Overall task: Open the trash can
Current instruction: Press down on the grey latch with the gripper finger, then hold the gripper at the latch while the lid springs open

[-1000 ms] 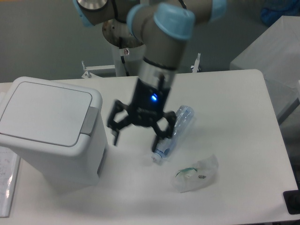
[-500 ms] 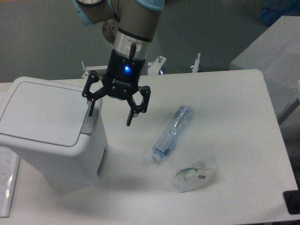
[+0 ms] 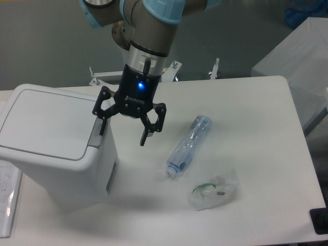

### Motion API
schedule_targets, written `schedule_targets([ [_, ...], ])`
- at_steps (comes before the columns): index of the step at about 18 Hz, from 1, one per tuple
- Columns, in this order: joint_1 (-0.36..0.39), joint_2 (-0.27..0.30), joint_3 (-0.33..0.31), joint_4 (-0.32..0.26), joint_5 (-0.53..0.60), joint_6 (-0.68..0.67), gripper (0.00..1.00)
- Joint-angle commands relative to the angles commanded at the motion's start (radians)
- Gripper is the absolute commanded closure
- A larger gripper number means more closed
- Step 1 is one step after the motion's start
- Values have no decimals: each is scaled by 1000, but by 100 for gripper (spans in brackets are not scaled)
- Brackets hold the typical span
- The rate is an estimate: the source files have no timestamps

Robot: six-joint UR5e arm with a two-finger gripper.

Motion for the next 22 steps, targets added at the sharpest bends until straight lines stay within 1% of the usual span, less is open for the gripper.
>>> schedule_targets([
  [11, -11, -14, -2, 0, 2, -2, 0],
  [22, -11, -6, 8, 0, 2, -2, 0],
])
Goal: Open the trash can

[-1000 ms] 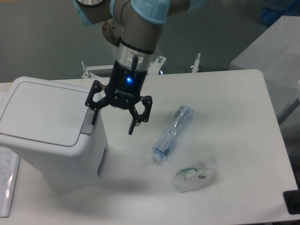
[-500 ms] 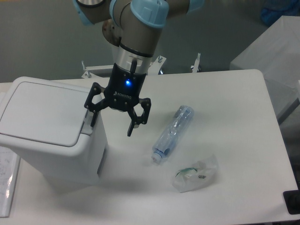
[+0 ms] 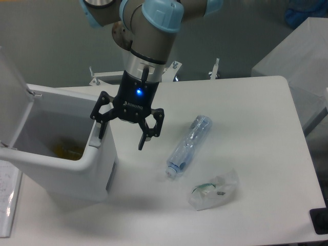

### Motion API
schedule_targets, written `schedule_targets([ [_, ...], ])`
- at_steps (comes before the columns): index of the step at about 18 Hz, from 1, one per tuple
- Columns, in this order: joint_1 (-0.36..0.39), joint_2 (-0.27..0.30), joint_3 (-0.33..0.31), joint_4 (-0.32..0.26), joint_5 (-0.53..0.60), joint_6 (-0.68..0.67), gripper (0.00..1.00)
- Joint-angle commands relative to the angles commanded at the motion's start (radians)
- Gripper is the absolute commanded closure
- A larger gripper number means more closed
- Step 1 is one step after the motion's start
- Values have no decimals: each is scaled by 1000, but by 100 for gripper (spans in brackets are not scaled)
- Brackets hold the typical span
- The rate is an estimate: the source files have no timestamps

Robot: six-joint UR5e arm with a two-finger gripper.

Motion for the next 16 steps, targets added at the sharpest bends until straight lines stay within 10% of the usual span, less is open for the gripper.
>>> schedule_targets([
  [13, 181, -109, 186, -5, 6, 40, 0],
  [16, 202, -153, 180, -6, 163, 135, 0],
])
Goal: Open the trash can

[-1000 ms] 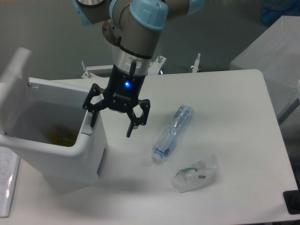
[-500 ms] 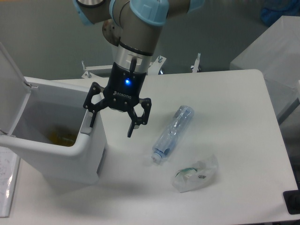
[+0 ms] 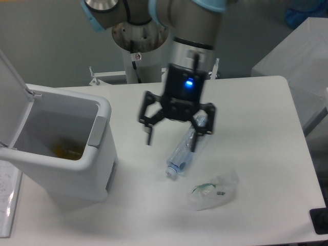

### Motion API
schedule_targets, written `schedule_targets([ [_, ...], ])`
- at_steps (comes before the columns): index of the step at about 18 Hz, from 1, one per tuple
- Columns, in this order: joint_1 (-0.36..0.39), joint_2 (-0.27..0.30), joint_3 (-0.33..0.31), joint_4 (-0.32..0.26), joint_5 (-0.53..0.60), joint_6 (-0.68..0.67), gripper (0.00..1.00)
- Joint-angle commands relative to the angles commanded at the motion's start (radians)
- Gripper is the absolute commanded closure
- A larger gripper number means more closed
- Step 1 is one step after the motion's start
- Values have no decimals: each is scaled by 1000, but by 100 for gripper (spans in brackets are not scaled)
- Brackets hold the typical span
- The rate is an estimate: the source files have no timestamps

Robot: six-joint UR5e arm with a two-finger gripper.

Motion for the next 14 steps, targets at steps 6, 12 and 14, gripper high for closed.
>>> schedule_targets([
  [6, 20, -103, 15, -5, 231, 245, 0],
  [12, 147, -138, 11, -54, 249, 610, 0],
  [14, 178, -150, 15, -81, 252, 687, 0],
])
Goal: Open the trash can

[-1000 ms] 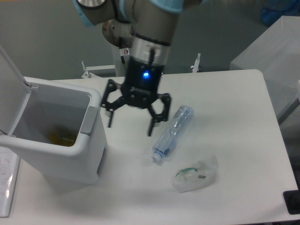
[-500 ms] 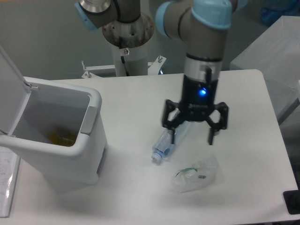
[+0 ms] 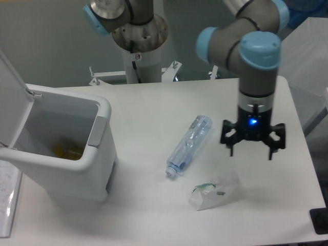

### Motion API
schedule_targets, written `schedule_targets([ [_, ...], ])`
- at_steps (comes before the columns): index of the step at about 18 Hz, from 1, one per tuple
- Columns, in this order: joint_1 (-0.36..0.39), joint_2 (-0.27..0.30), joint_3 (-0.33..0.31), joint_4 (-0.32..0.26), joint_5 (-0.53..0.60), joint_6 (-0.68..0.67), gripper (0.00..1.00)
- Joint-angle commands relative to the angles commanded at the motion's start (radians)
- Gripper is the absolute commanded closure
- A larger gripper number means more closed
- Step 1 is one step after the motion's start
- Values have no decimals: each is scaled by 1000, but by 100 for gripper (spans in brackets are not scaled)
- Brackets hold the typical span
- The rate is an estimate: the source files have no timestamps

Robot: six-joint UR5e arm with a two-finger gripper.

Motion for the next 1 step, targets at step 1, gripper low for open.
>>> schedule_targets([
  [1, 5, -2, 0, -12, 9, 29, 0],
])
